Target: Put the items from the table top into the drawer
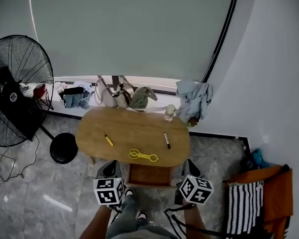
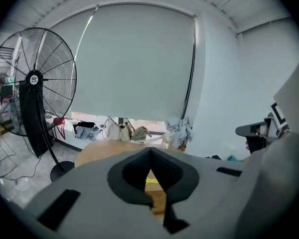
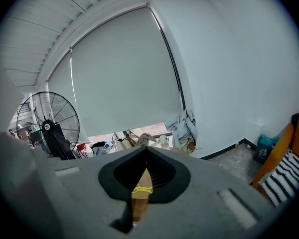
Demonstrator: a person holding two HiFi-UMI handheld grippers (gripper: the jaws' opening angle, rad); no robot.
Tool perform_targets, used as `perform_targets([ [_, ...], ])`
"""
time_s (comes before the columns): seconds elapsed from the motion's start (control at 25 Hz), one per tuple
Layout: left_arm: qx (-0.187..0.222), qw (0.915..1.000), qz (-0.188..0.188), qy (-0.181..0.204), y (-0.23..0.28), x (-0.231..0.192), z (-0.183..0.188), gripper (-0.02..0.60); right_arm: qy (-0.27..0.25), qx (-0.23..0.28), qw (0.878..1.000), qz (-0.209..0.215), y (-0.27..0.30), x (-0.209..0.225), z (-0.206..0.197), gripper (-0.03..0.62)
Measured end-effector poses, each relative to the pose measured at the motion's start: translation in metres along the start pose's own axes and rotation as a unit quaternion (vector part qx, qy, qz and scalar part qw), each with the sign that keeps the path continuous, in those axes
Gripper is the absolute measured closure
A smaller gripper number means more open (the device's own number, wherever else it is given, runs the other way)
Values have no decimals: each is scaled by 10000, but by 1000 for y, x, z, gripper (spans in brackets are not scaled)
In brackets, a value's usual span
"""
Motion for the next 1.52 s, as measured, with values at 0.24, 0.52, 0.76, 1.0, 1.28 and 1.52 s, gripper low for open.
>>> perform_targets([
  [0.24, -139, 9998, -164, 23, 48, -12, 2, 588, -22, -82, 9998, -199, 35, 3, 0, 589],
  [0.52, -96, 9992, -385, -25, 122, -35, 34, 588, -141, 1, 9993, -337, 97, -14, 24, 589],
  [0.76, -226, 9977, -640, 49, 166, -43, 42, 588, -238, -30, 9981, -564, 130, -19, 26, 589],
  [1.0, -611, 9963, -585, 133, 199, -37, 23, 588, -293, -347, 9972, -593, 161, 2, 10, 589],
  [1.28, -928, 9945, -472, 80, 225, -10, -4, 588, -279, -766, 9959, -394, 192, 31, -15, 589],
  [1.52, -1200, 9913, -528, 107, 255, 9, -54, 588, -307, -1172, 9920, -349, 217, 64, -70, 589],
])
Point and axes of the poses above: the fingertips, and each gripper's own axes: y forward along the fingers, x to its right, z out of its top, the point moved 1 cm from there along -y, backward along the fingers, and after that the axes turned 14 degrees about x, right-handed, at the moved point
